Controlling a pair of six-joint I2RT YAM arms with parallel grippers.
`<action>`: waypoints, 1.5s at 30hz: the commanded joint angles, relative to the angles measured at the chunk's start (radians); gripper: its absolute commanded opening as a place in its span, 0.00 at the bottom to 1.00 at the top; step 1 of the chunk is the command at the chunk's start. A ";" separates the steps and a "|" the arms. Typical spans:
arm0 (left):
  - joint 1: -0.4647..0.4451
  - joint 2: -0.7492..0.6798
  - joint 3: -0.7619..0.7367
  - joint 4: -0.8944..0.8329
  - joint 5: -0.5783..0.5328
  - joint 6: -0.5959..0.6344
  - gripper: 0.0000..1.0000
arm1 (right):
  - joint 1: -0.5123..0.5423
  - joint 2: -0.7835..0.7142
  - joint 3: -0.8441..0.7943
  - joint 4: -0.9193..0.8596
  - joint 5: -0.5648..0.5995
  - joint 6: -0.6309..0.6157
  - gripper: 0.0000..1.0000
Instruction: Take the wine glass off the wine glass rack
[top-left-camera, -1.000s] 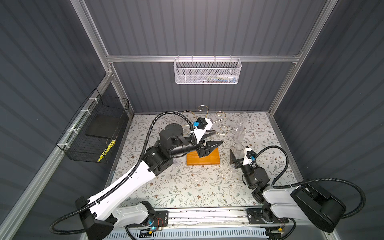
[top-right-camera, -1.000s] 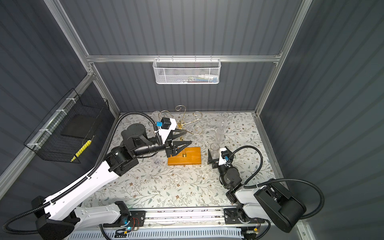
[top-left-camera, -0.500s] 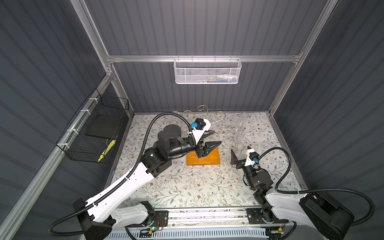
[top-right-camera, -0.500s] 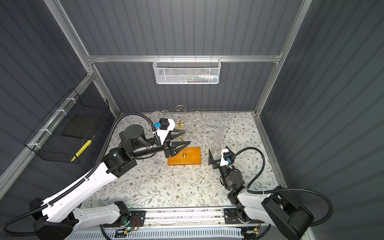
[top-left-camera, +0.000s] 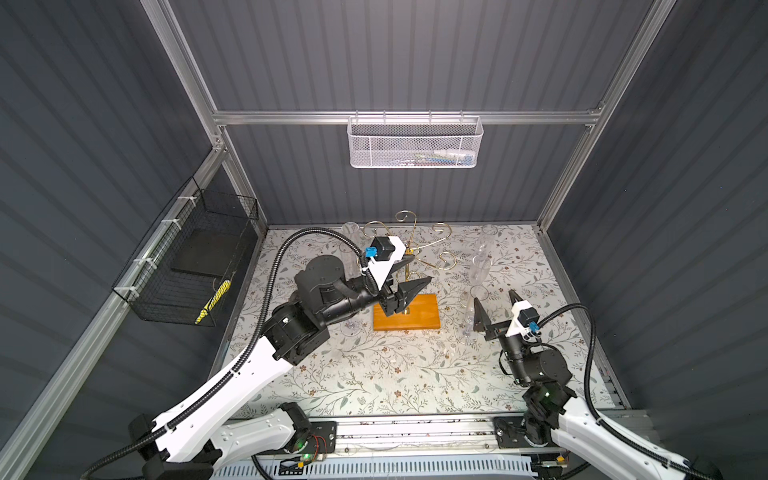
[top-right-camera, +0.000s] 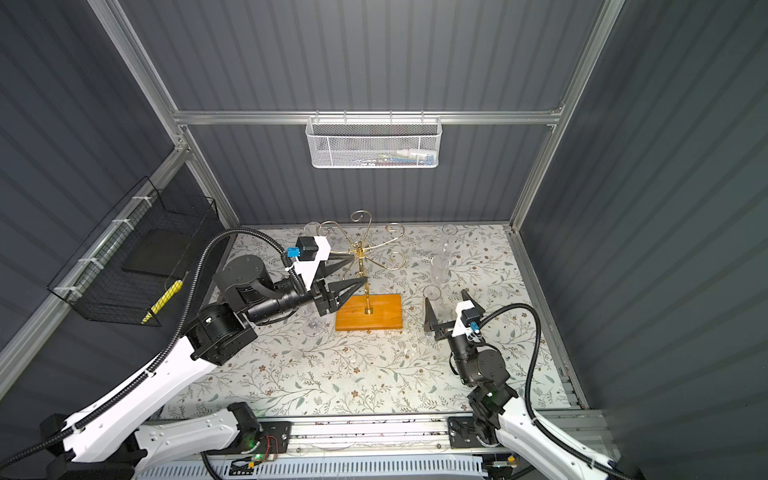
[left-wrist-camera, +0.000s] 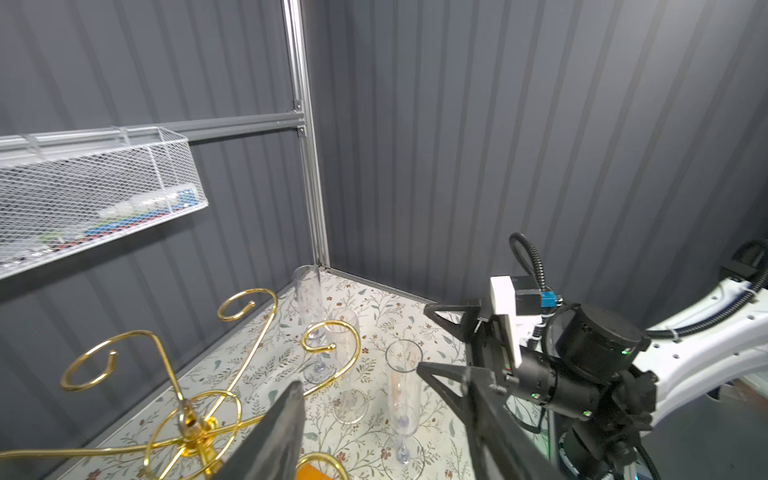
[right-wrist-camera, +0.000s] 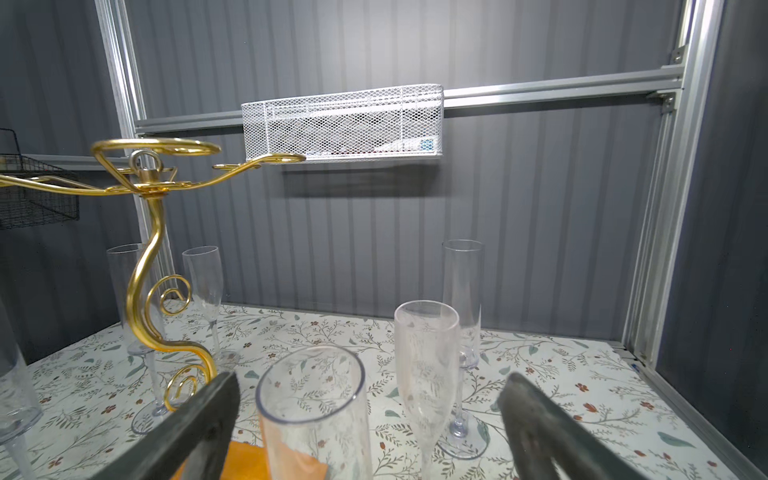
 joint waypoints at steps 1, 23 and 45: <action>-0.003 -0.041 0.005 -0.012 -0.085 0.052 0.63 | 0.005 -0.083 0.082 -0.214 -0.038 -0.028 0.99; -0.003 -0.250 -0.146 0.214 -0.865 0.460 1.00 | -0.208 0.157 0.602 -0.454 0.020 -0.205 0.99; 0.712 -0.010 -0.316 0.223 -0.448 0.002 1.00 | -0.765 0.389 0.368 -0.427 -0.137 0.182 0.99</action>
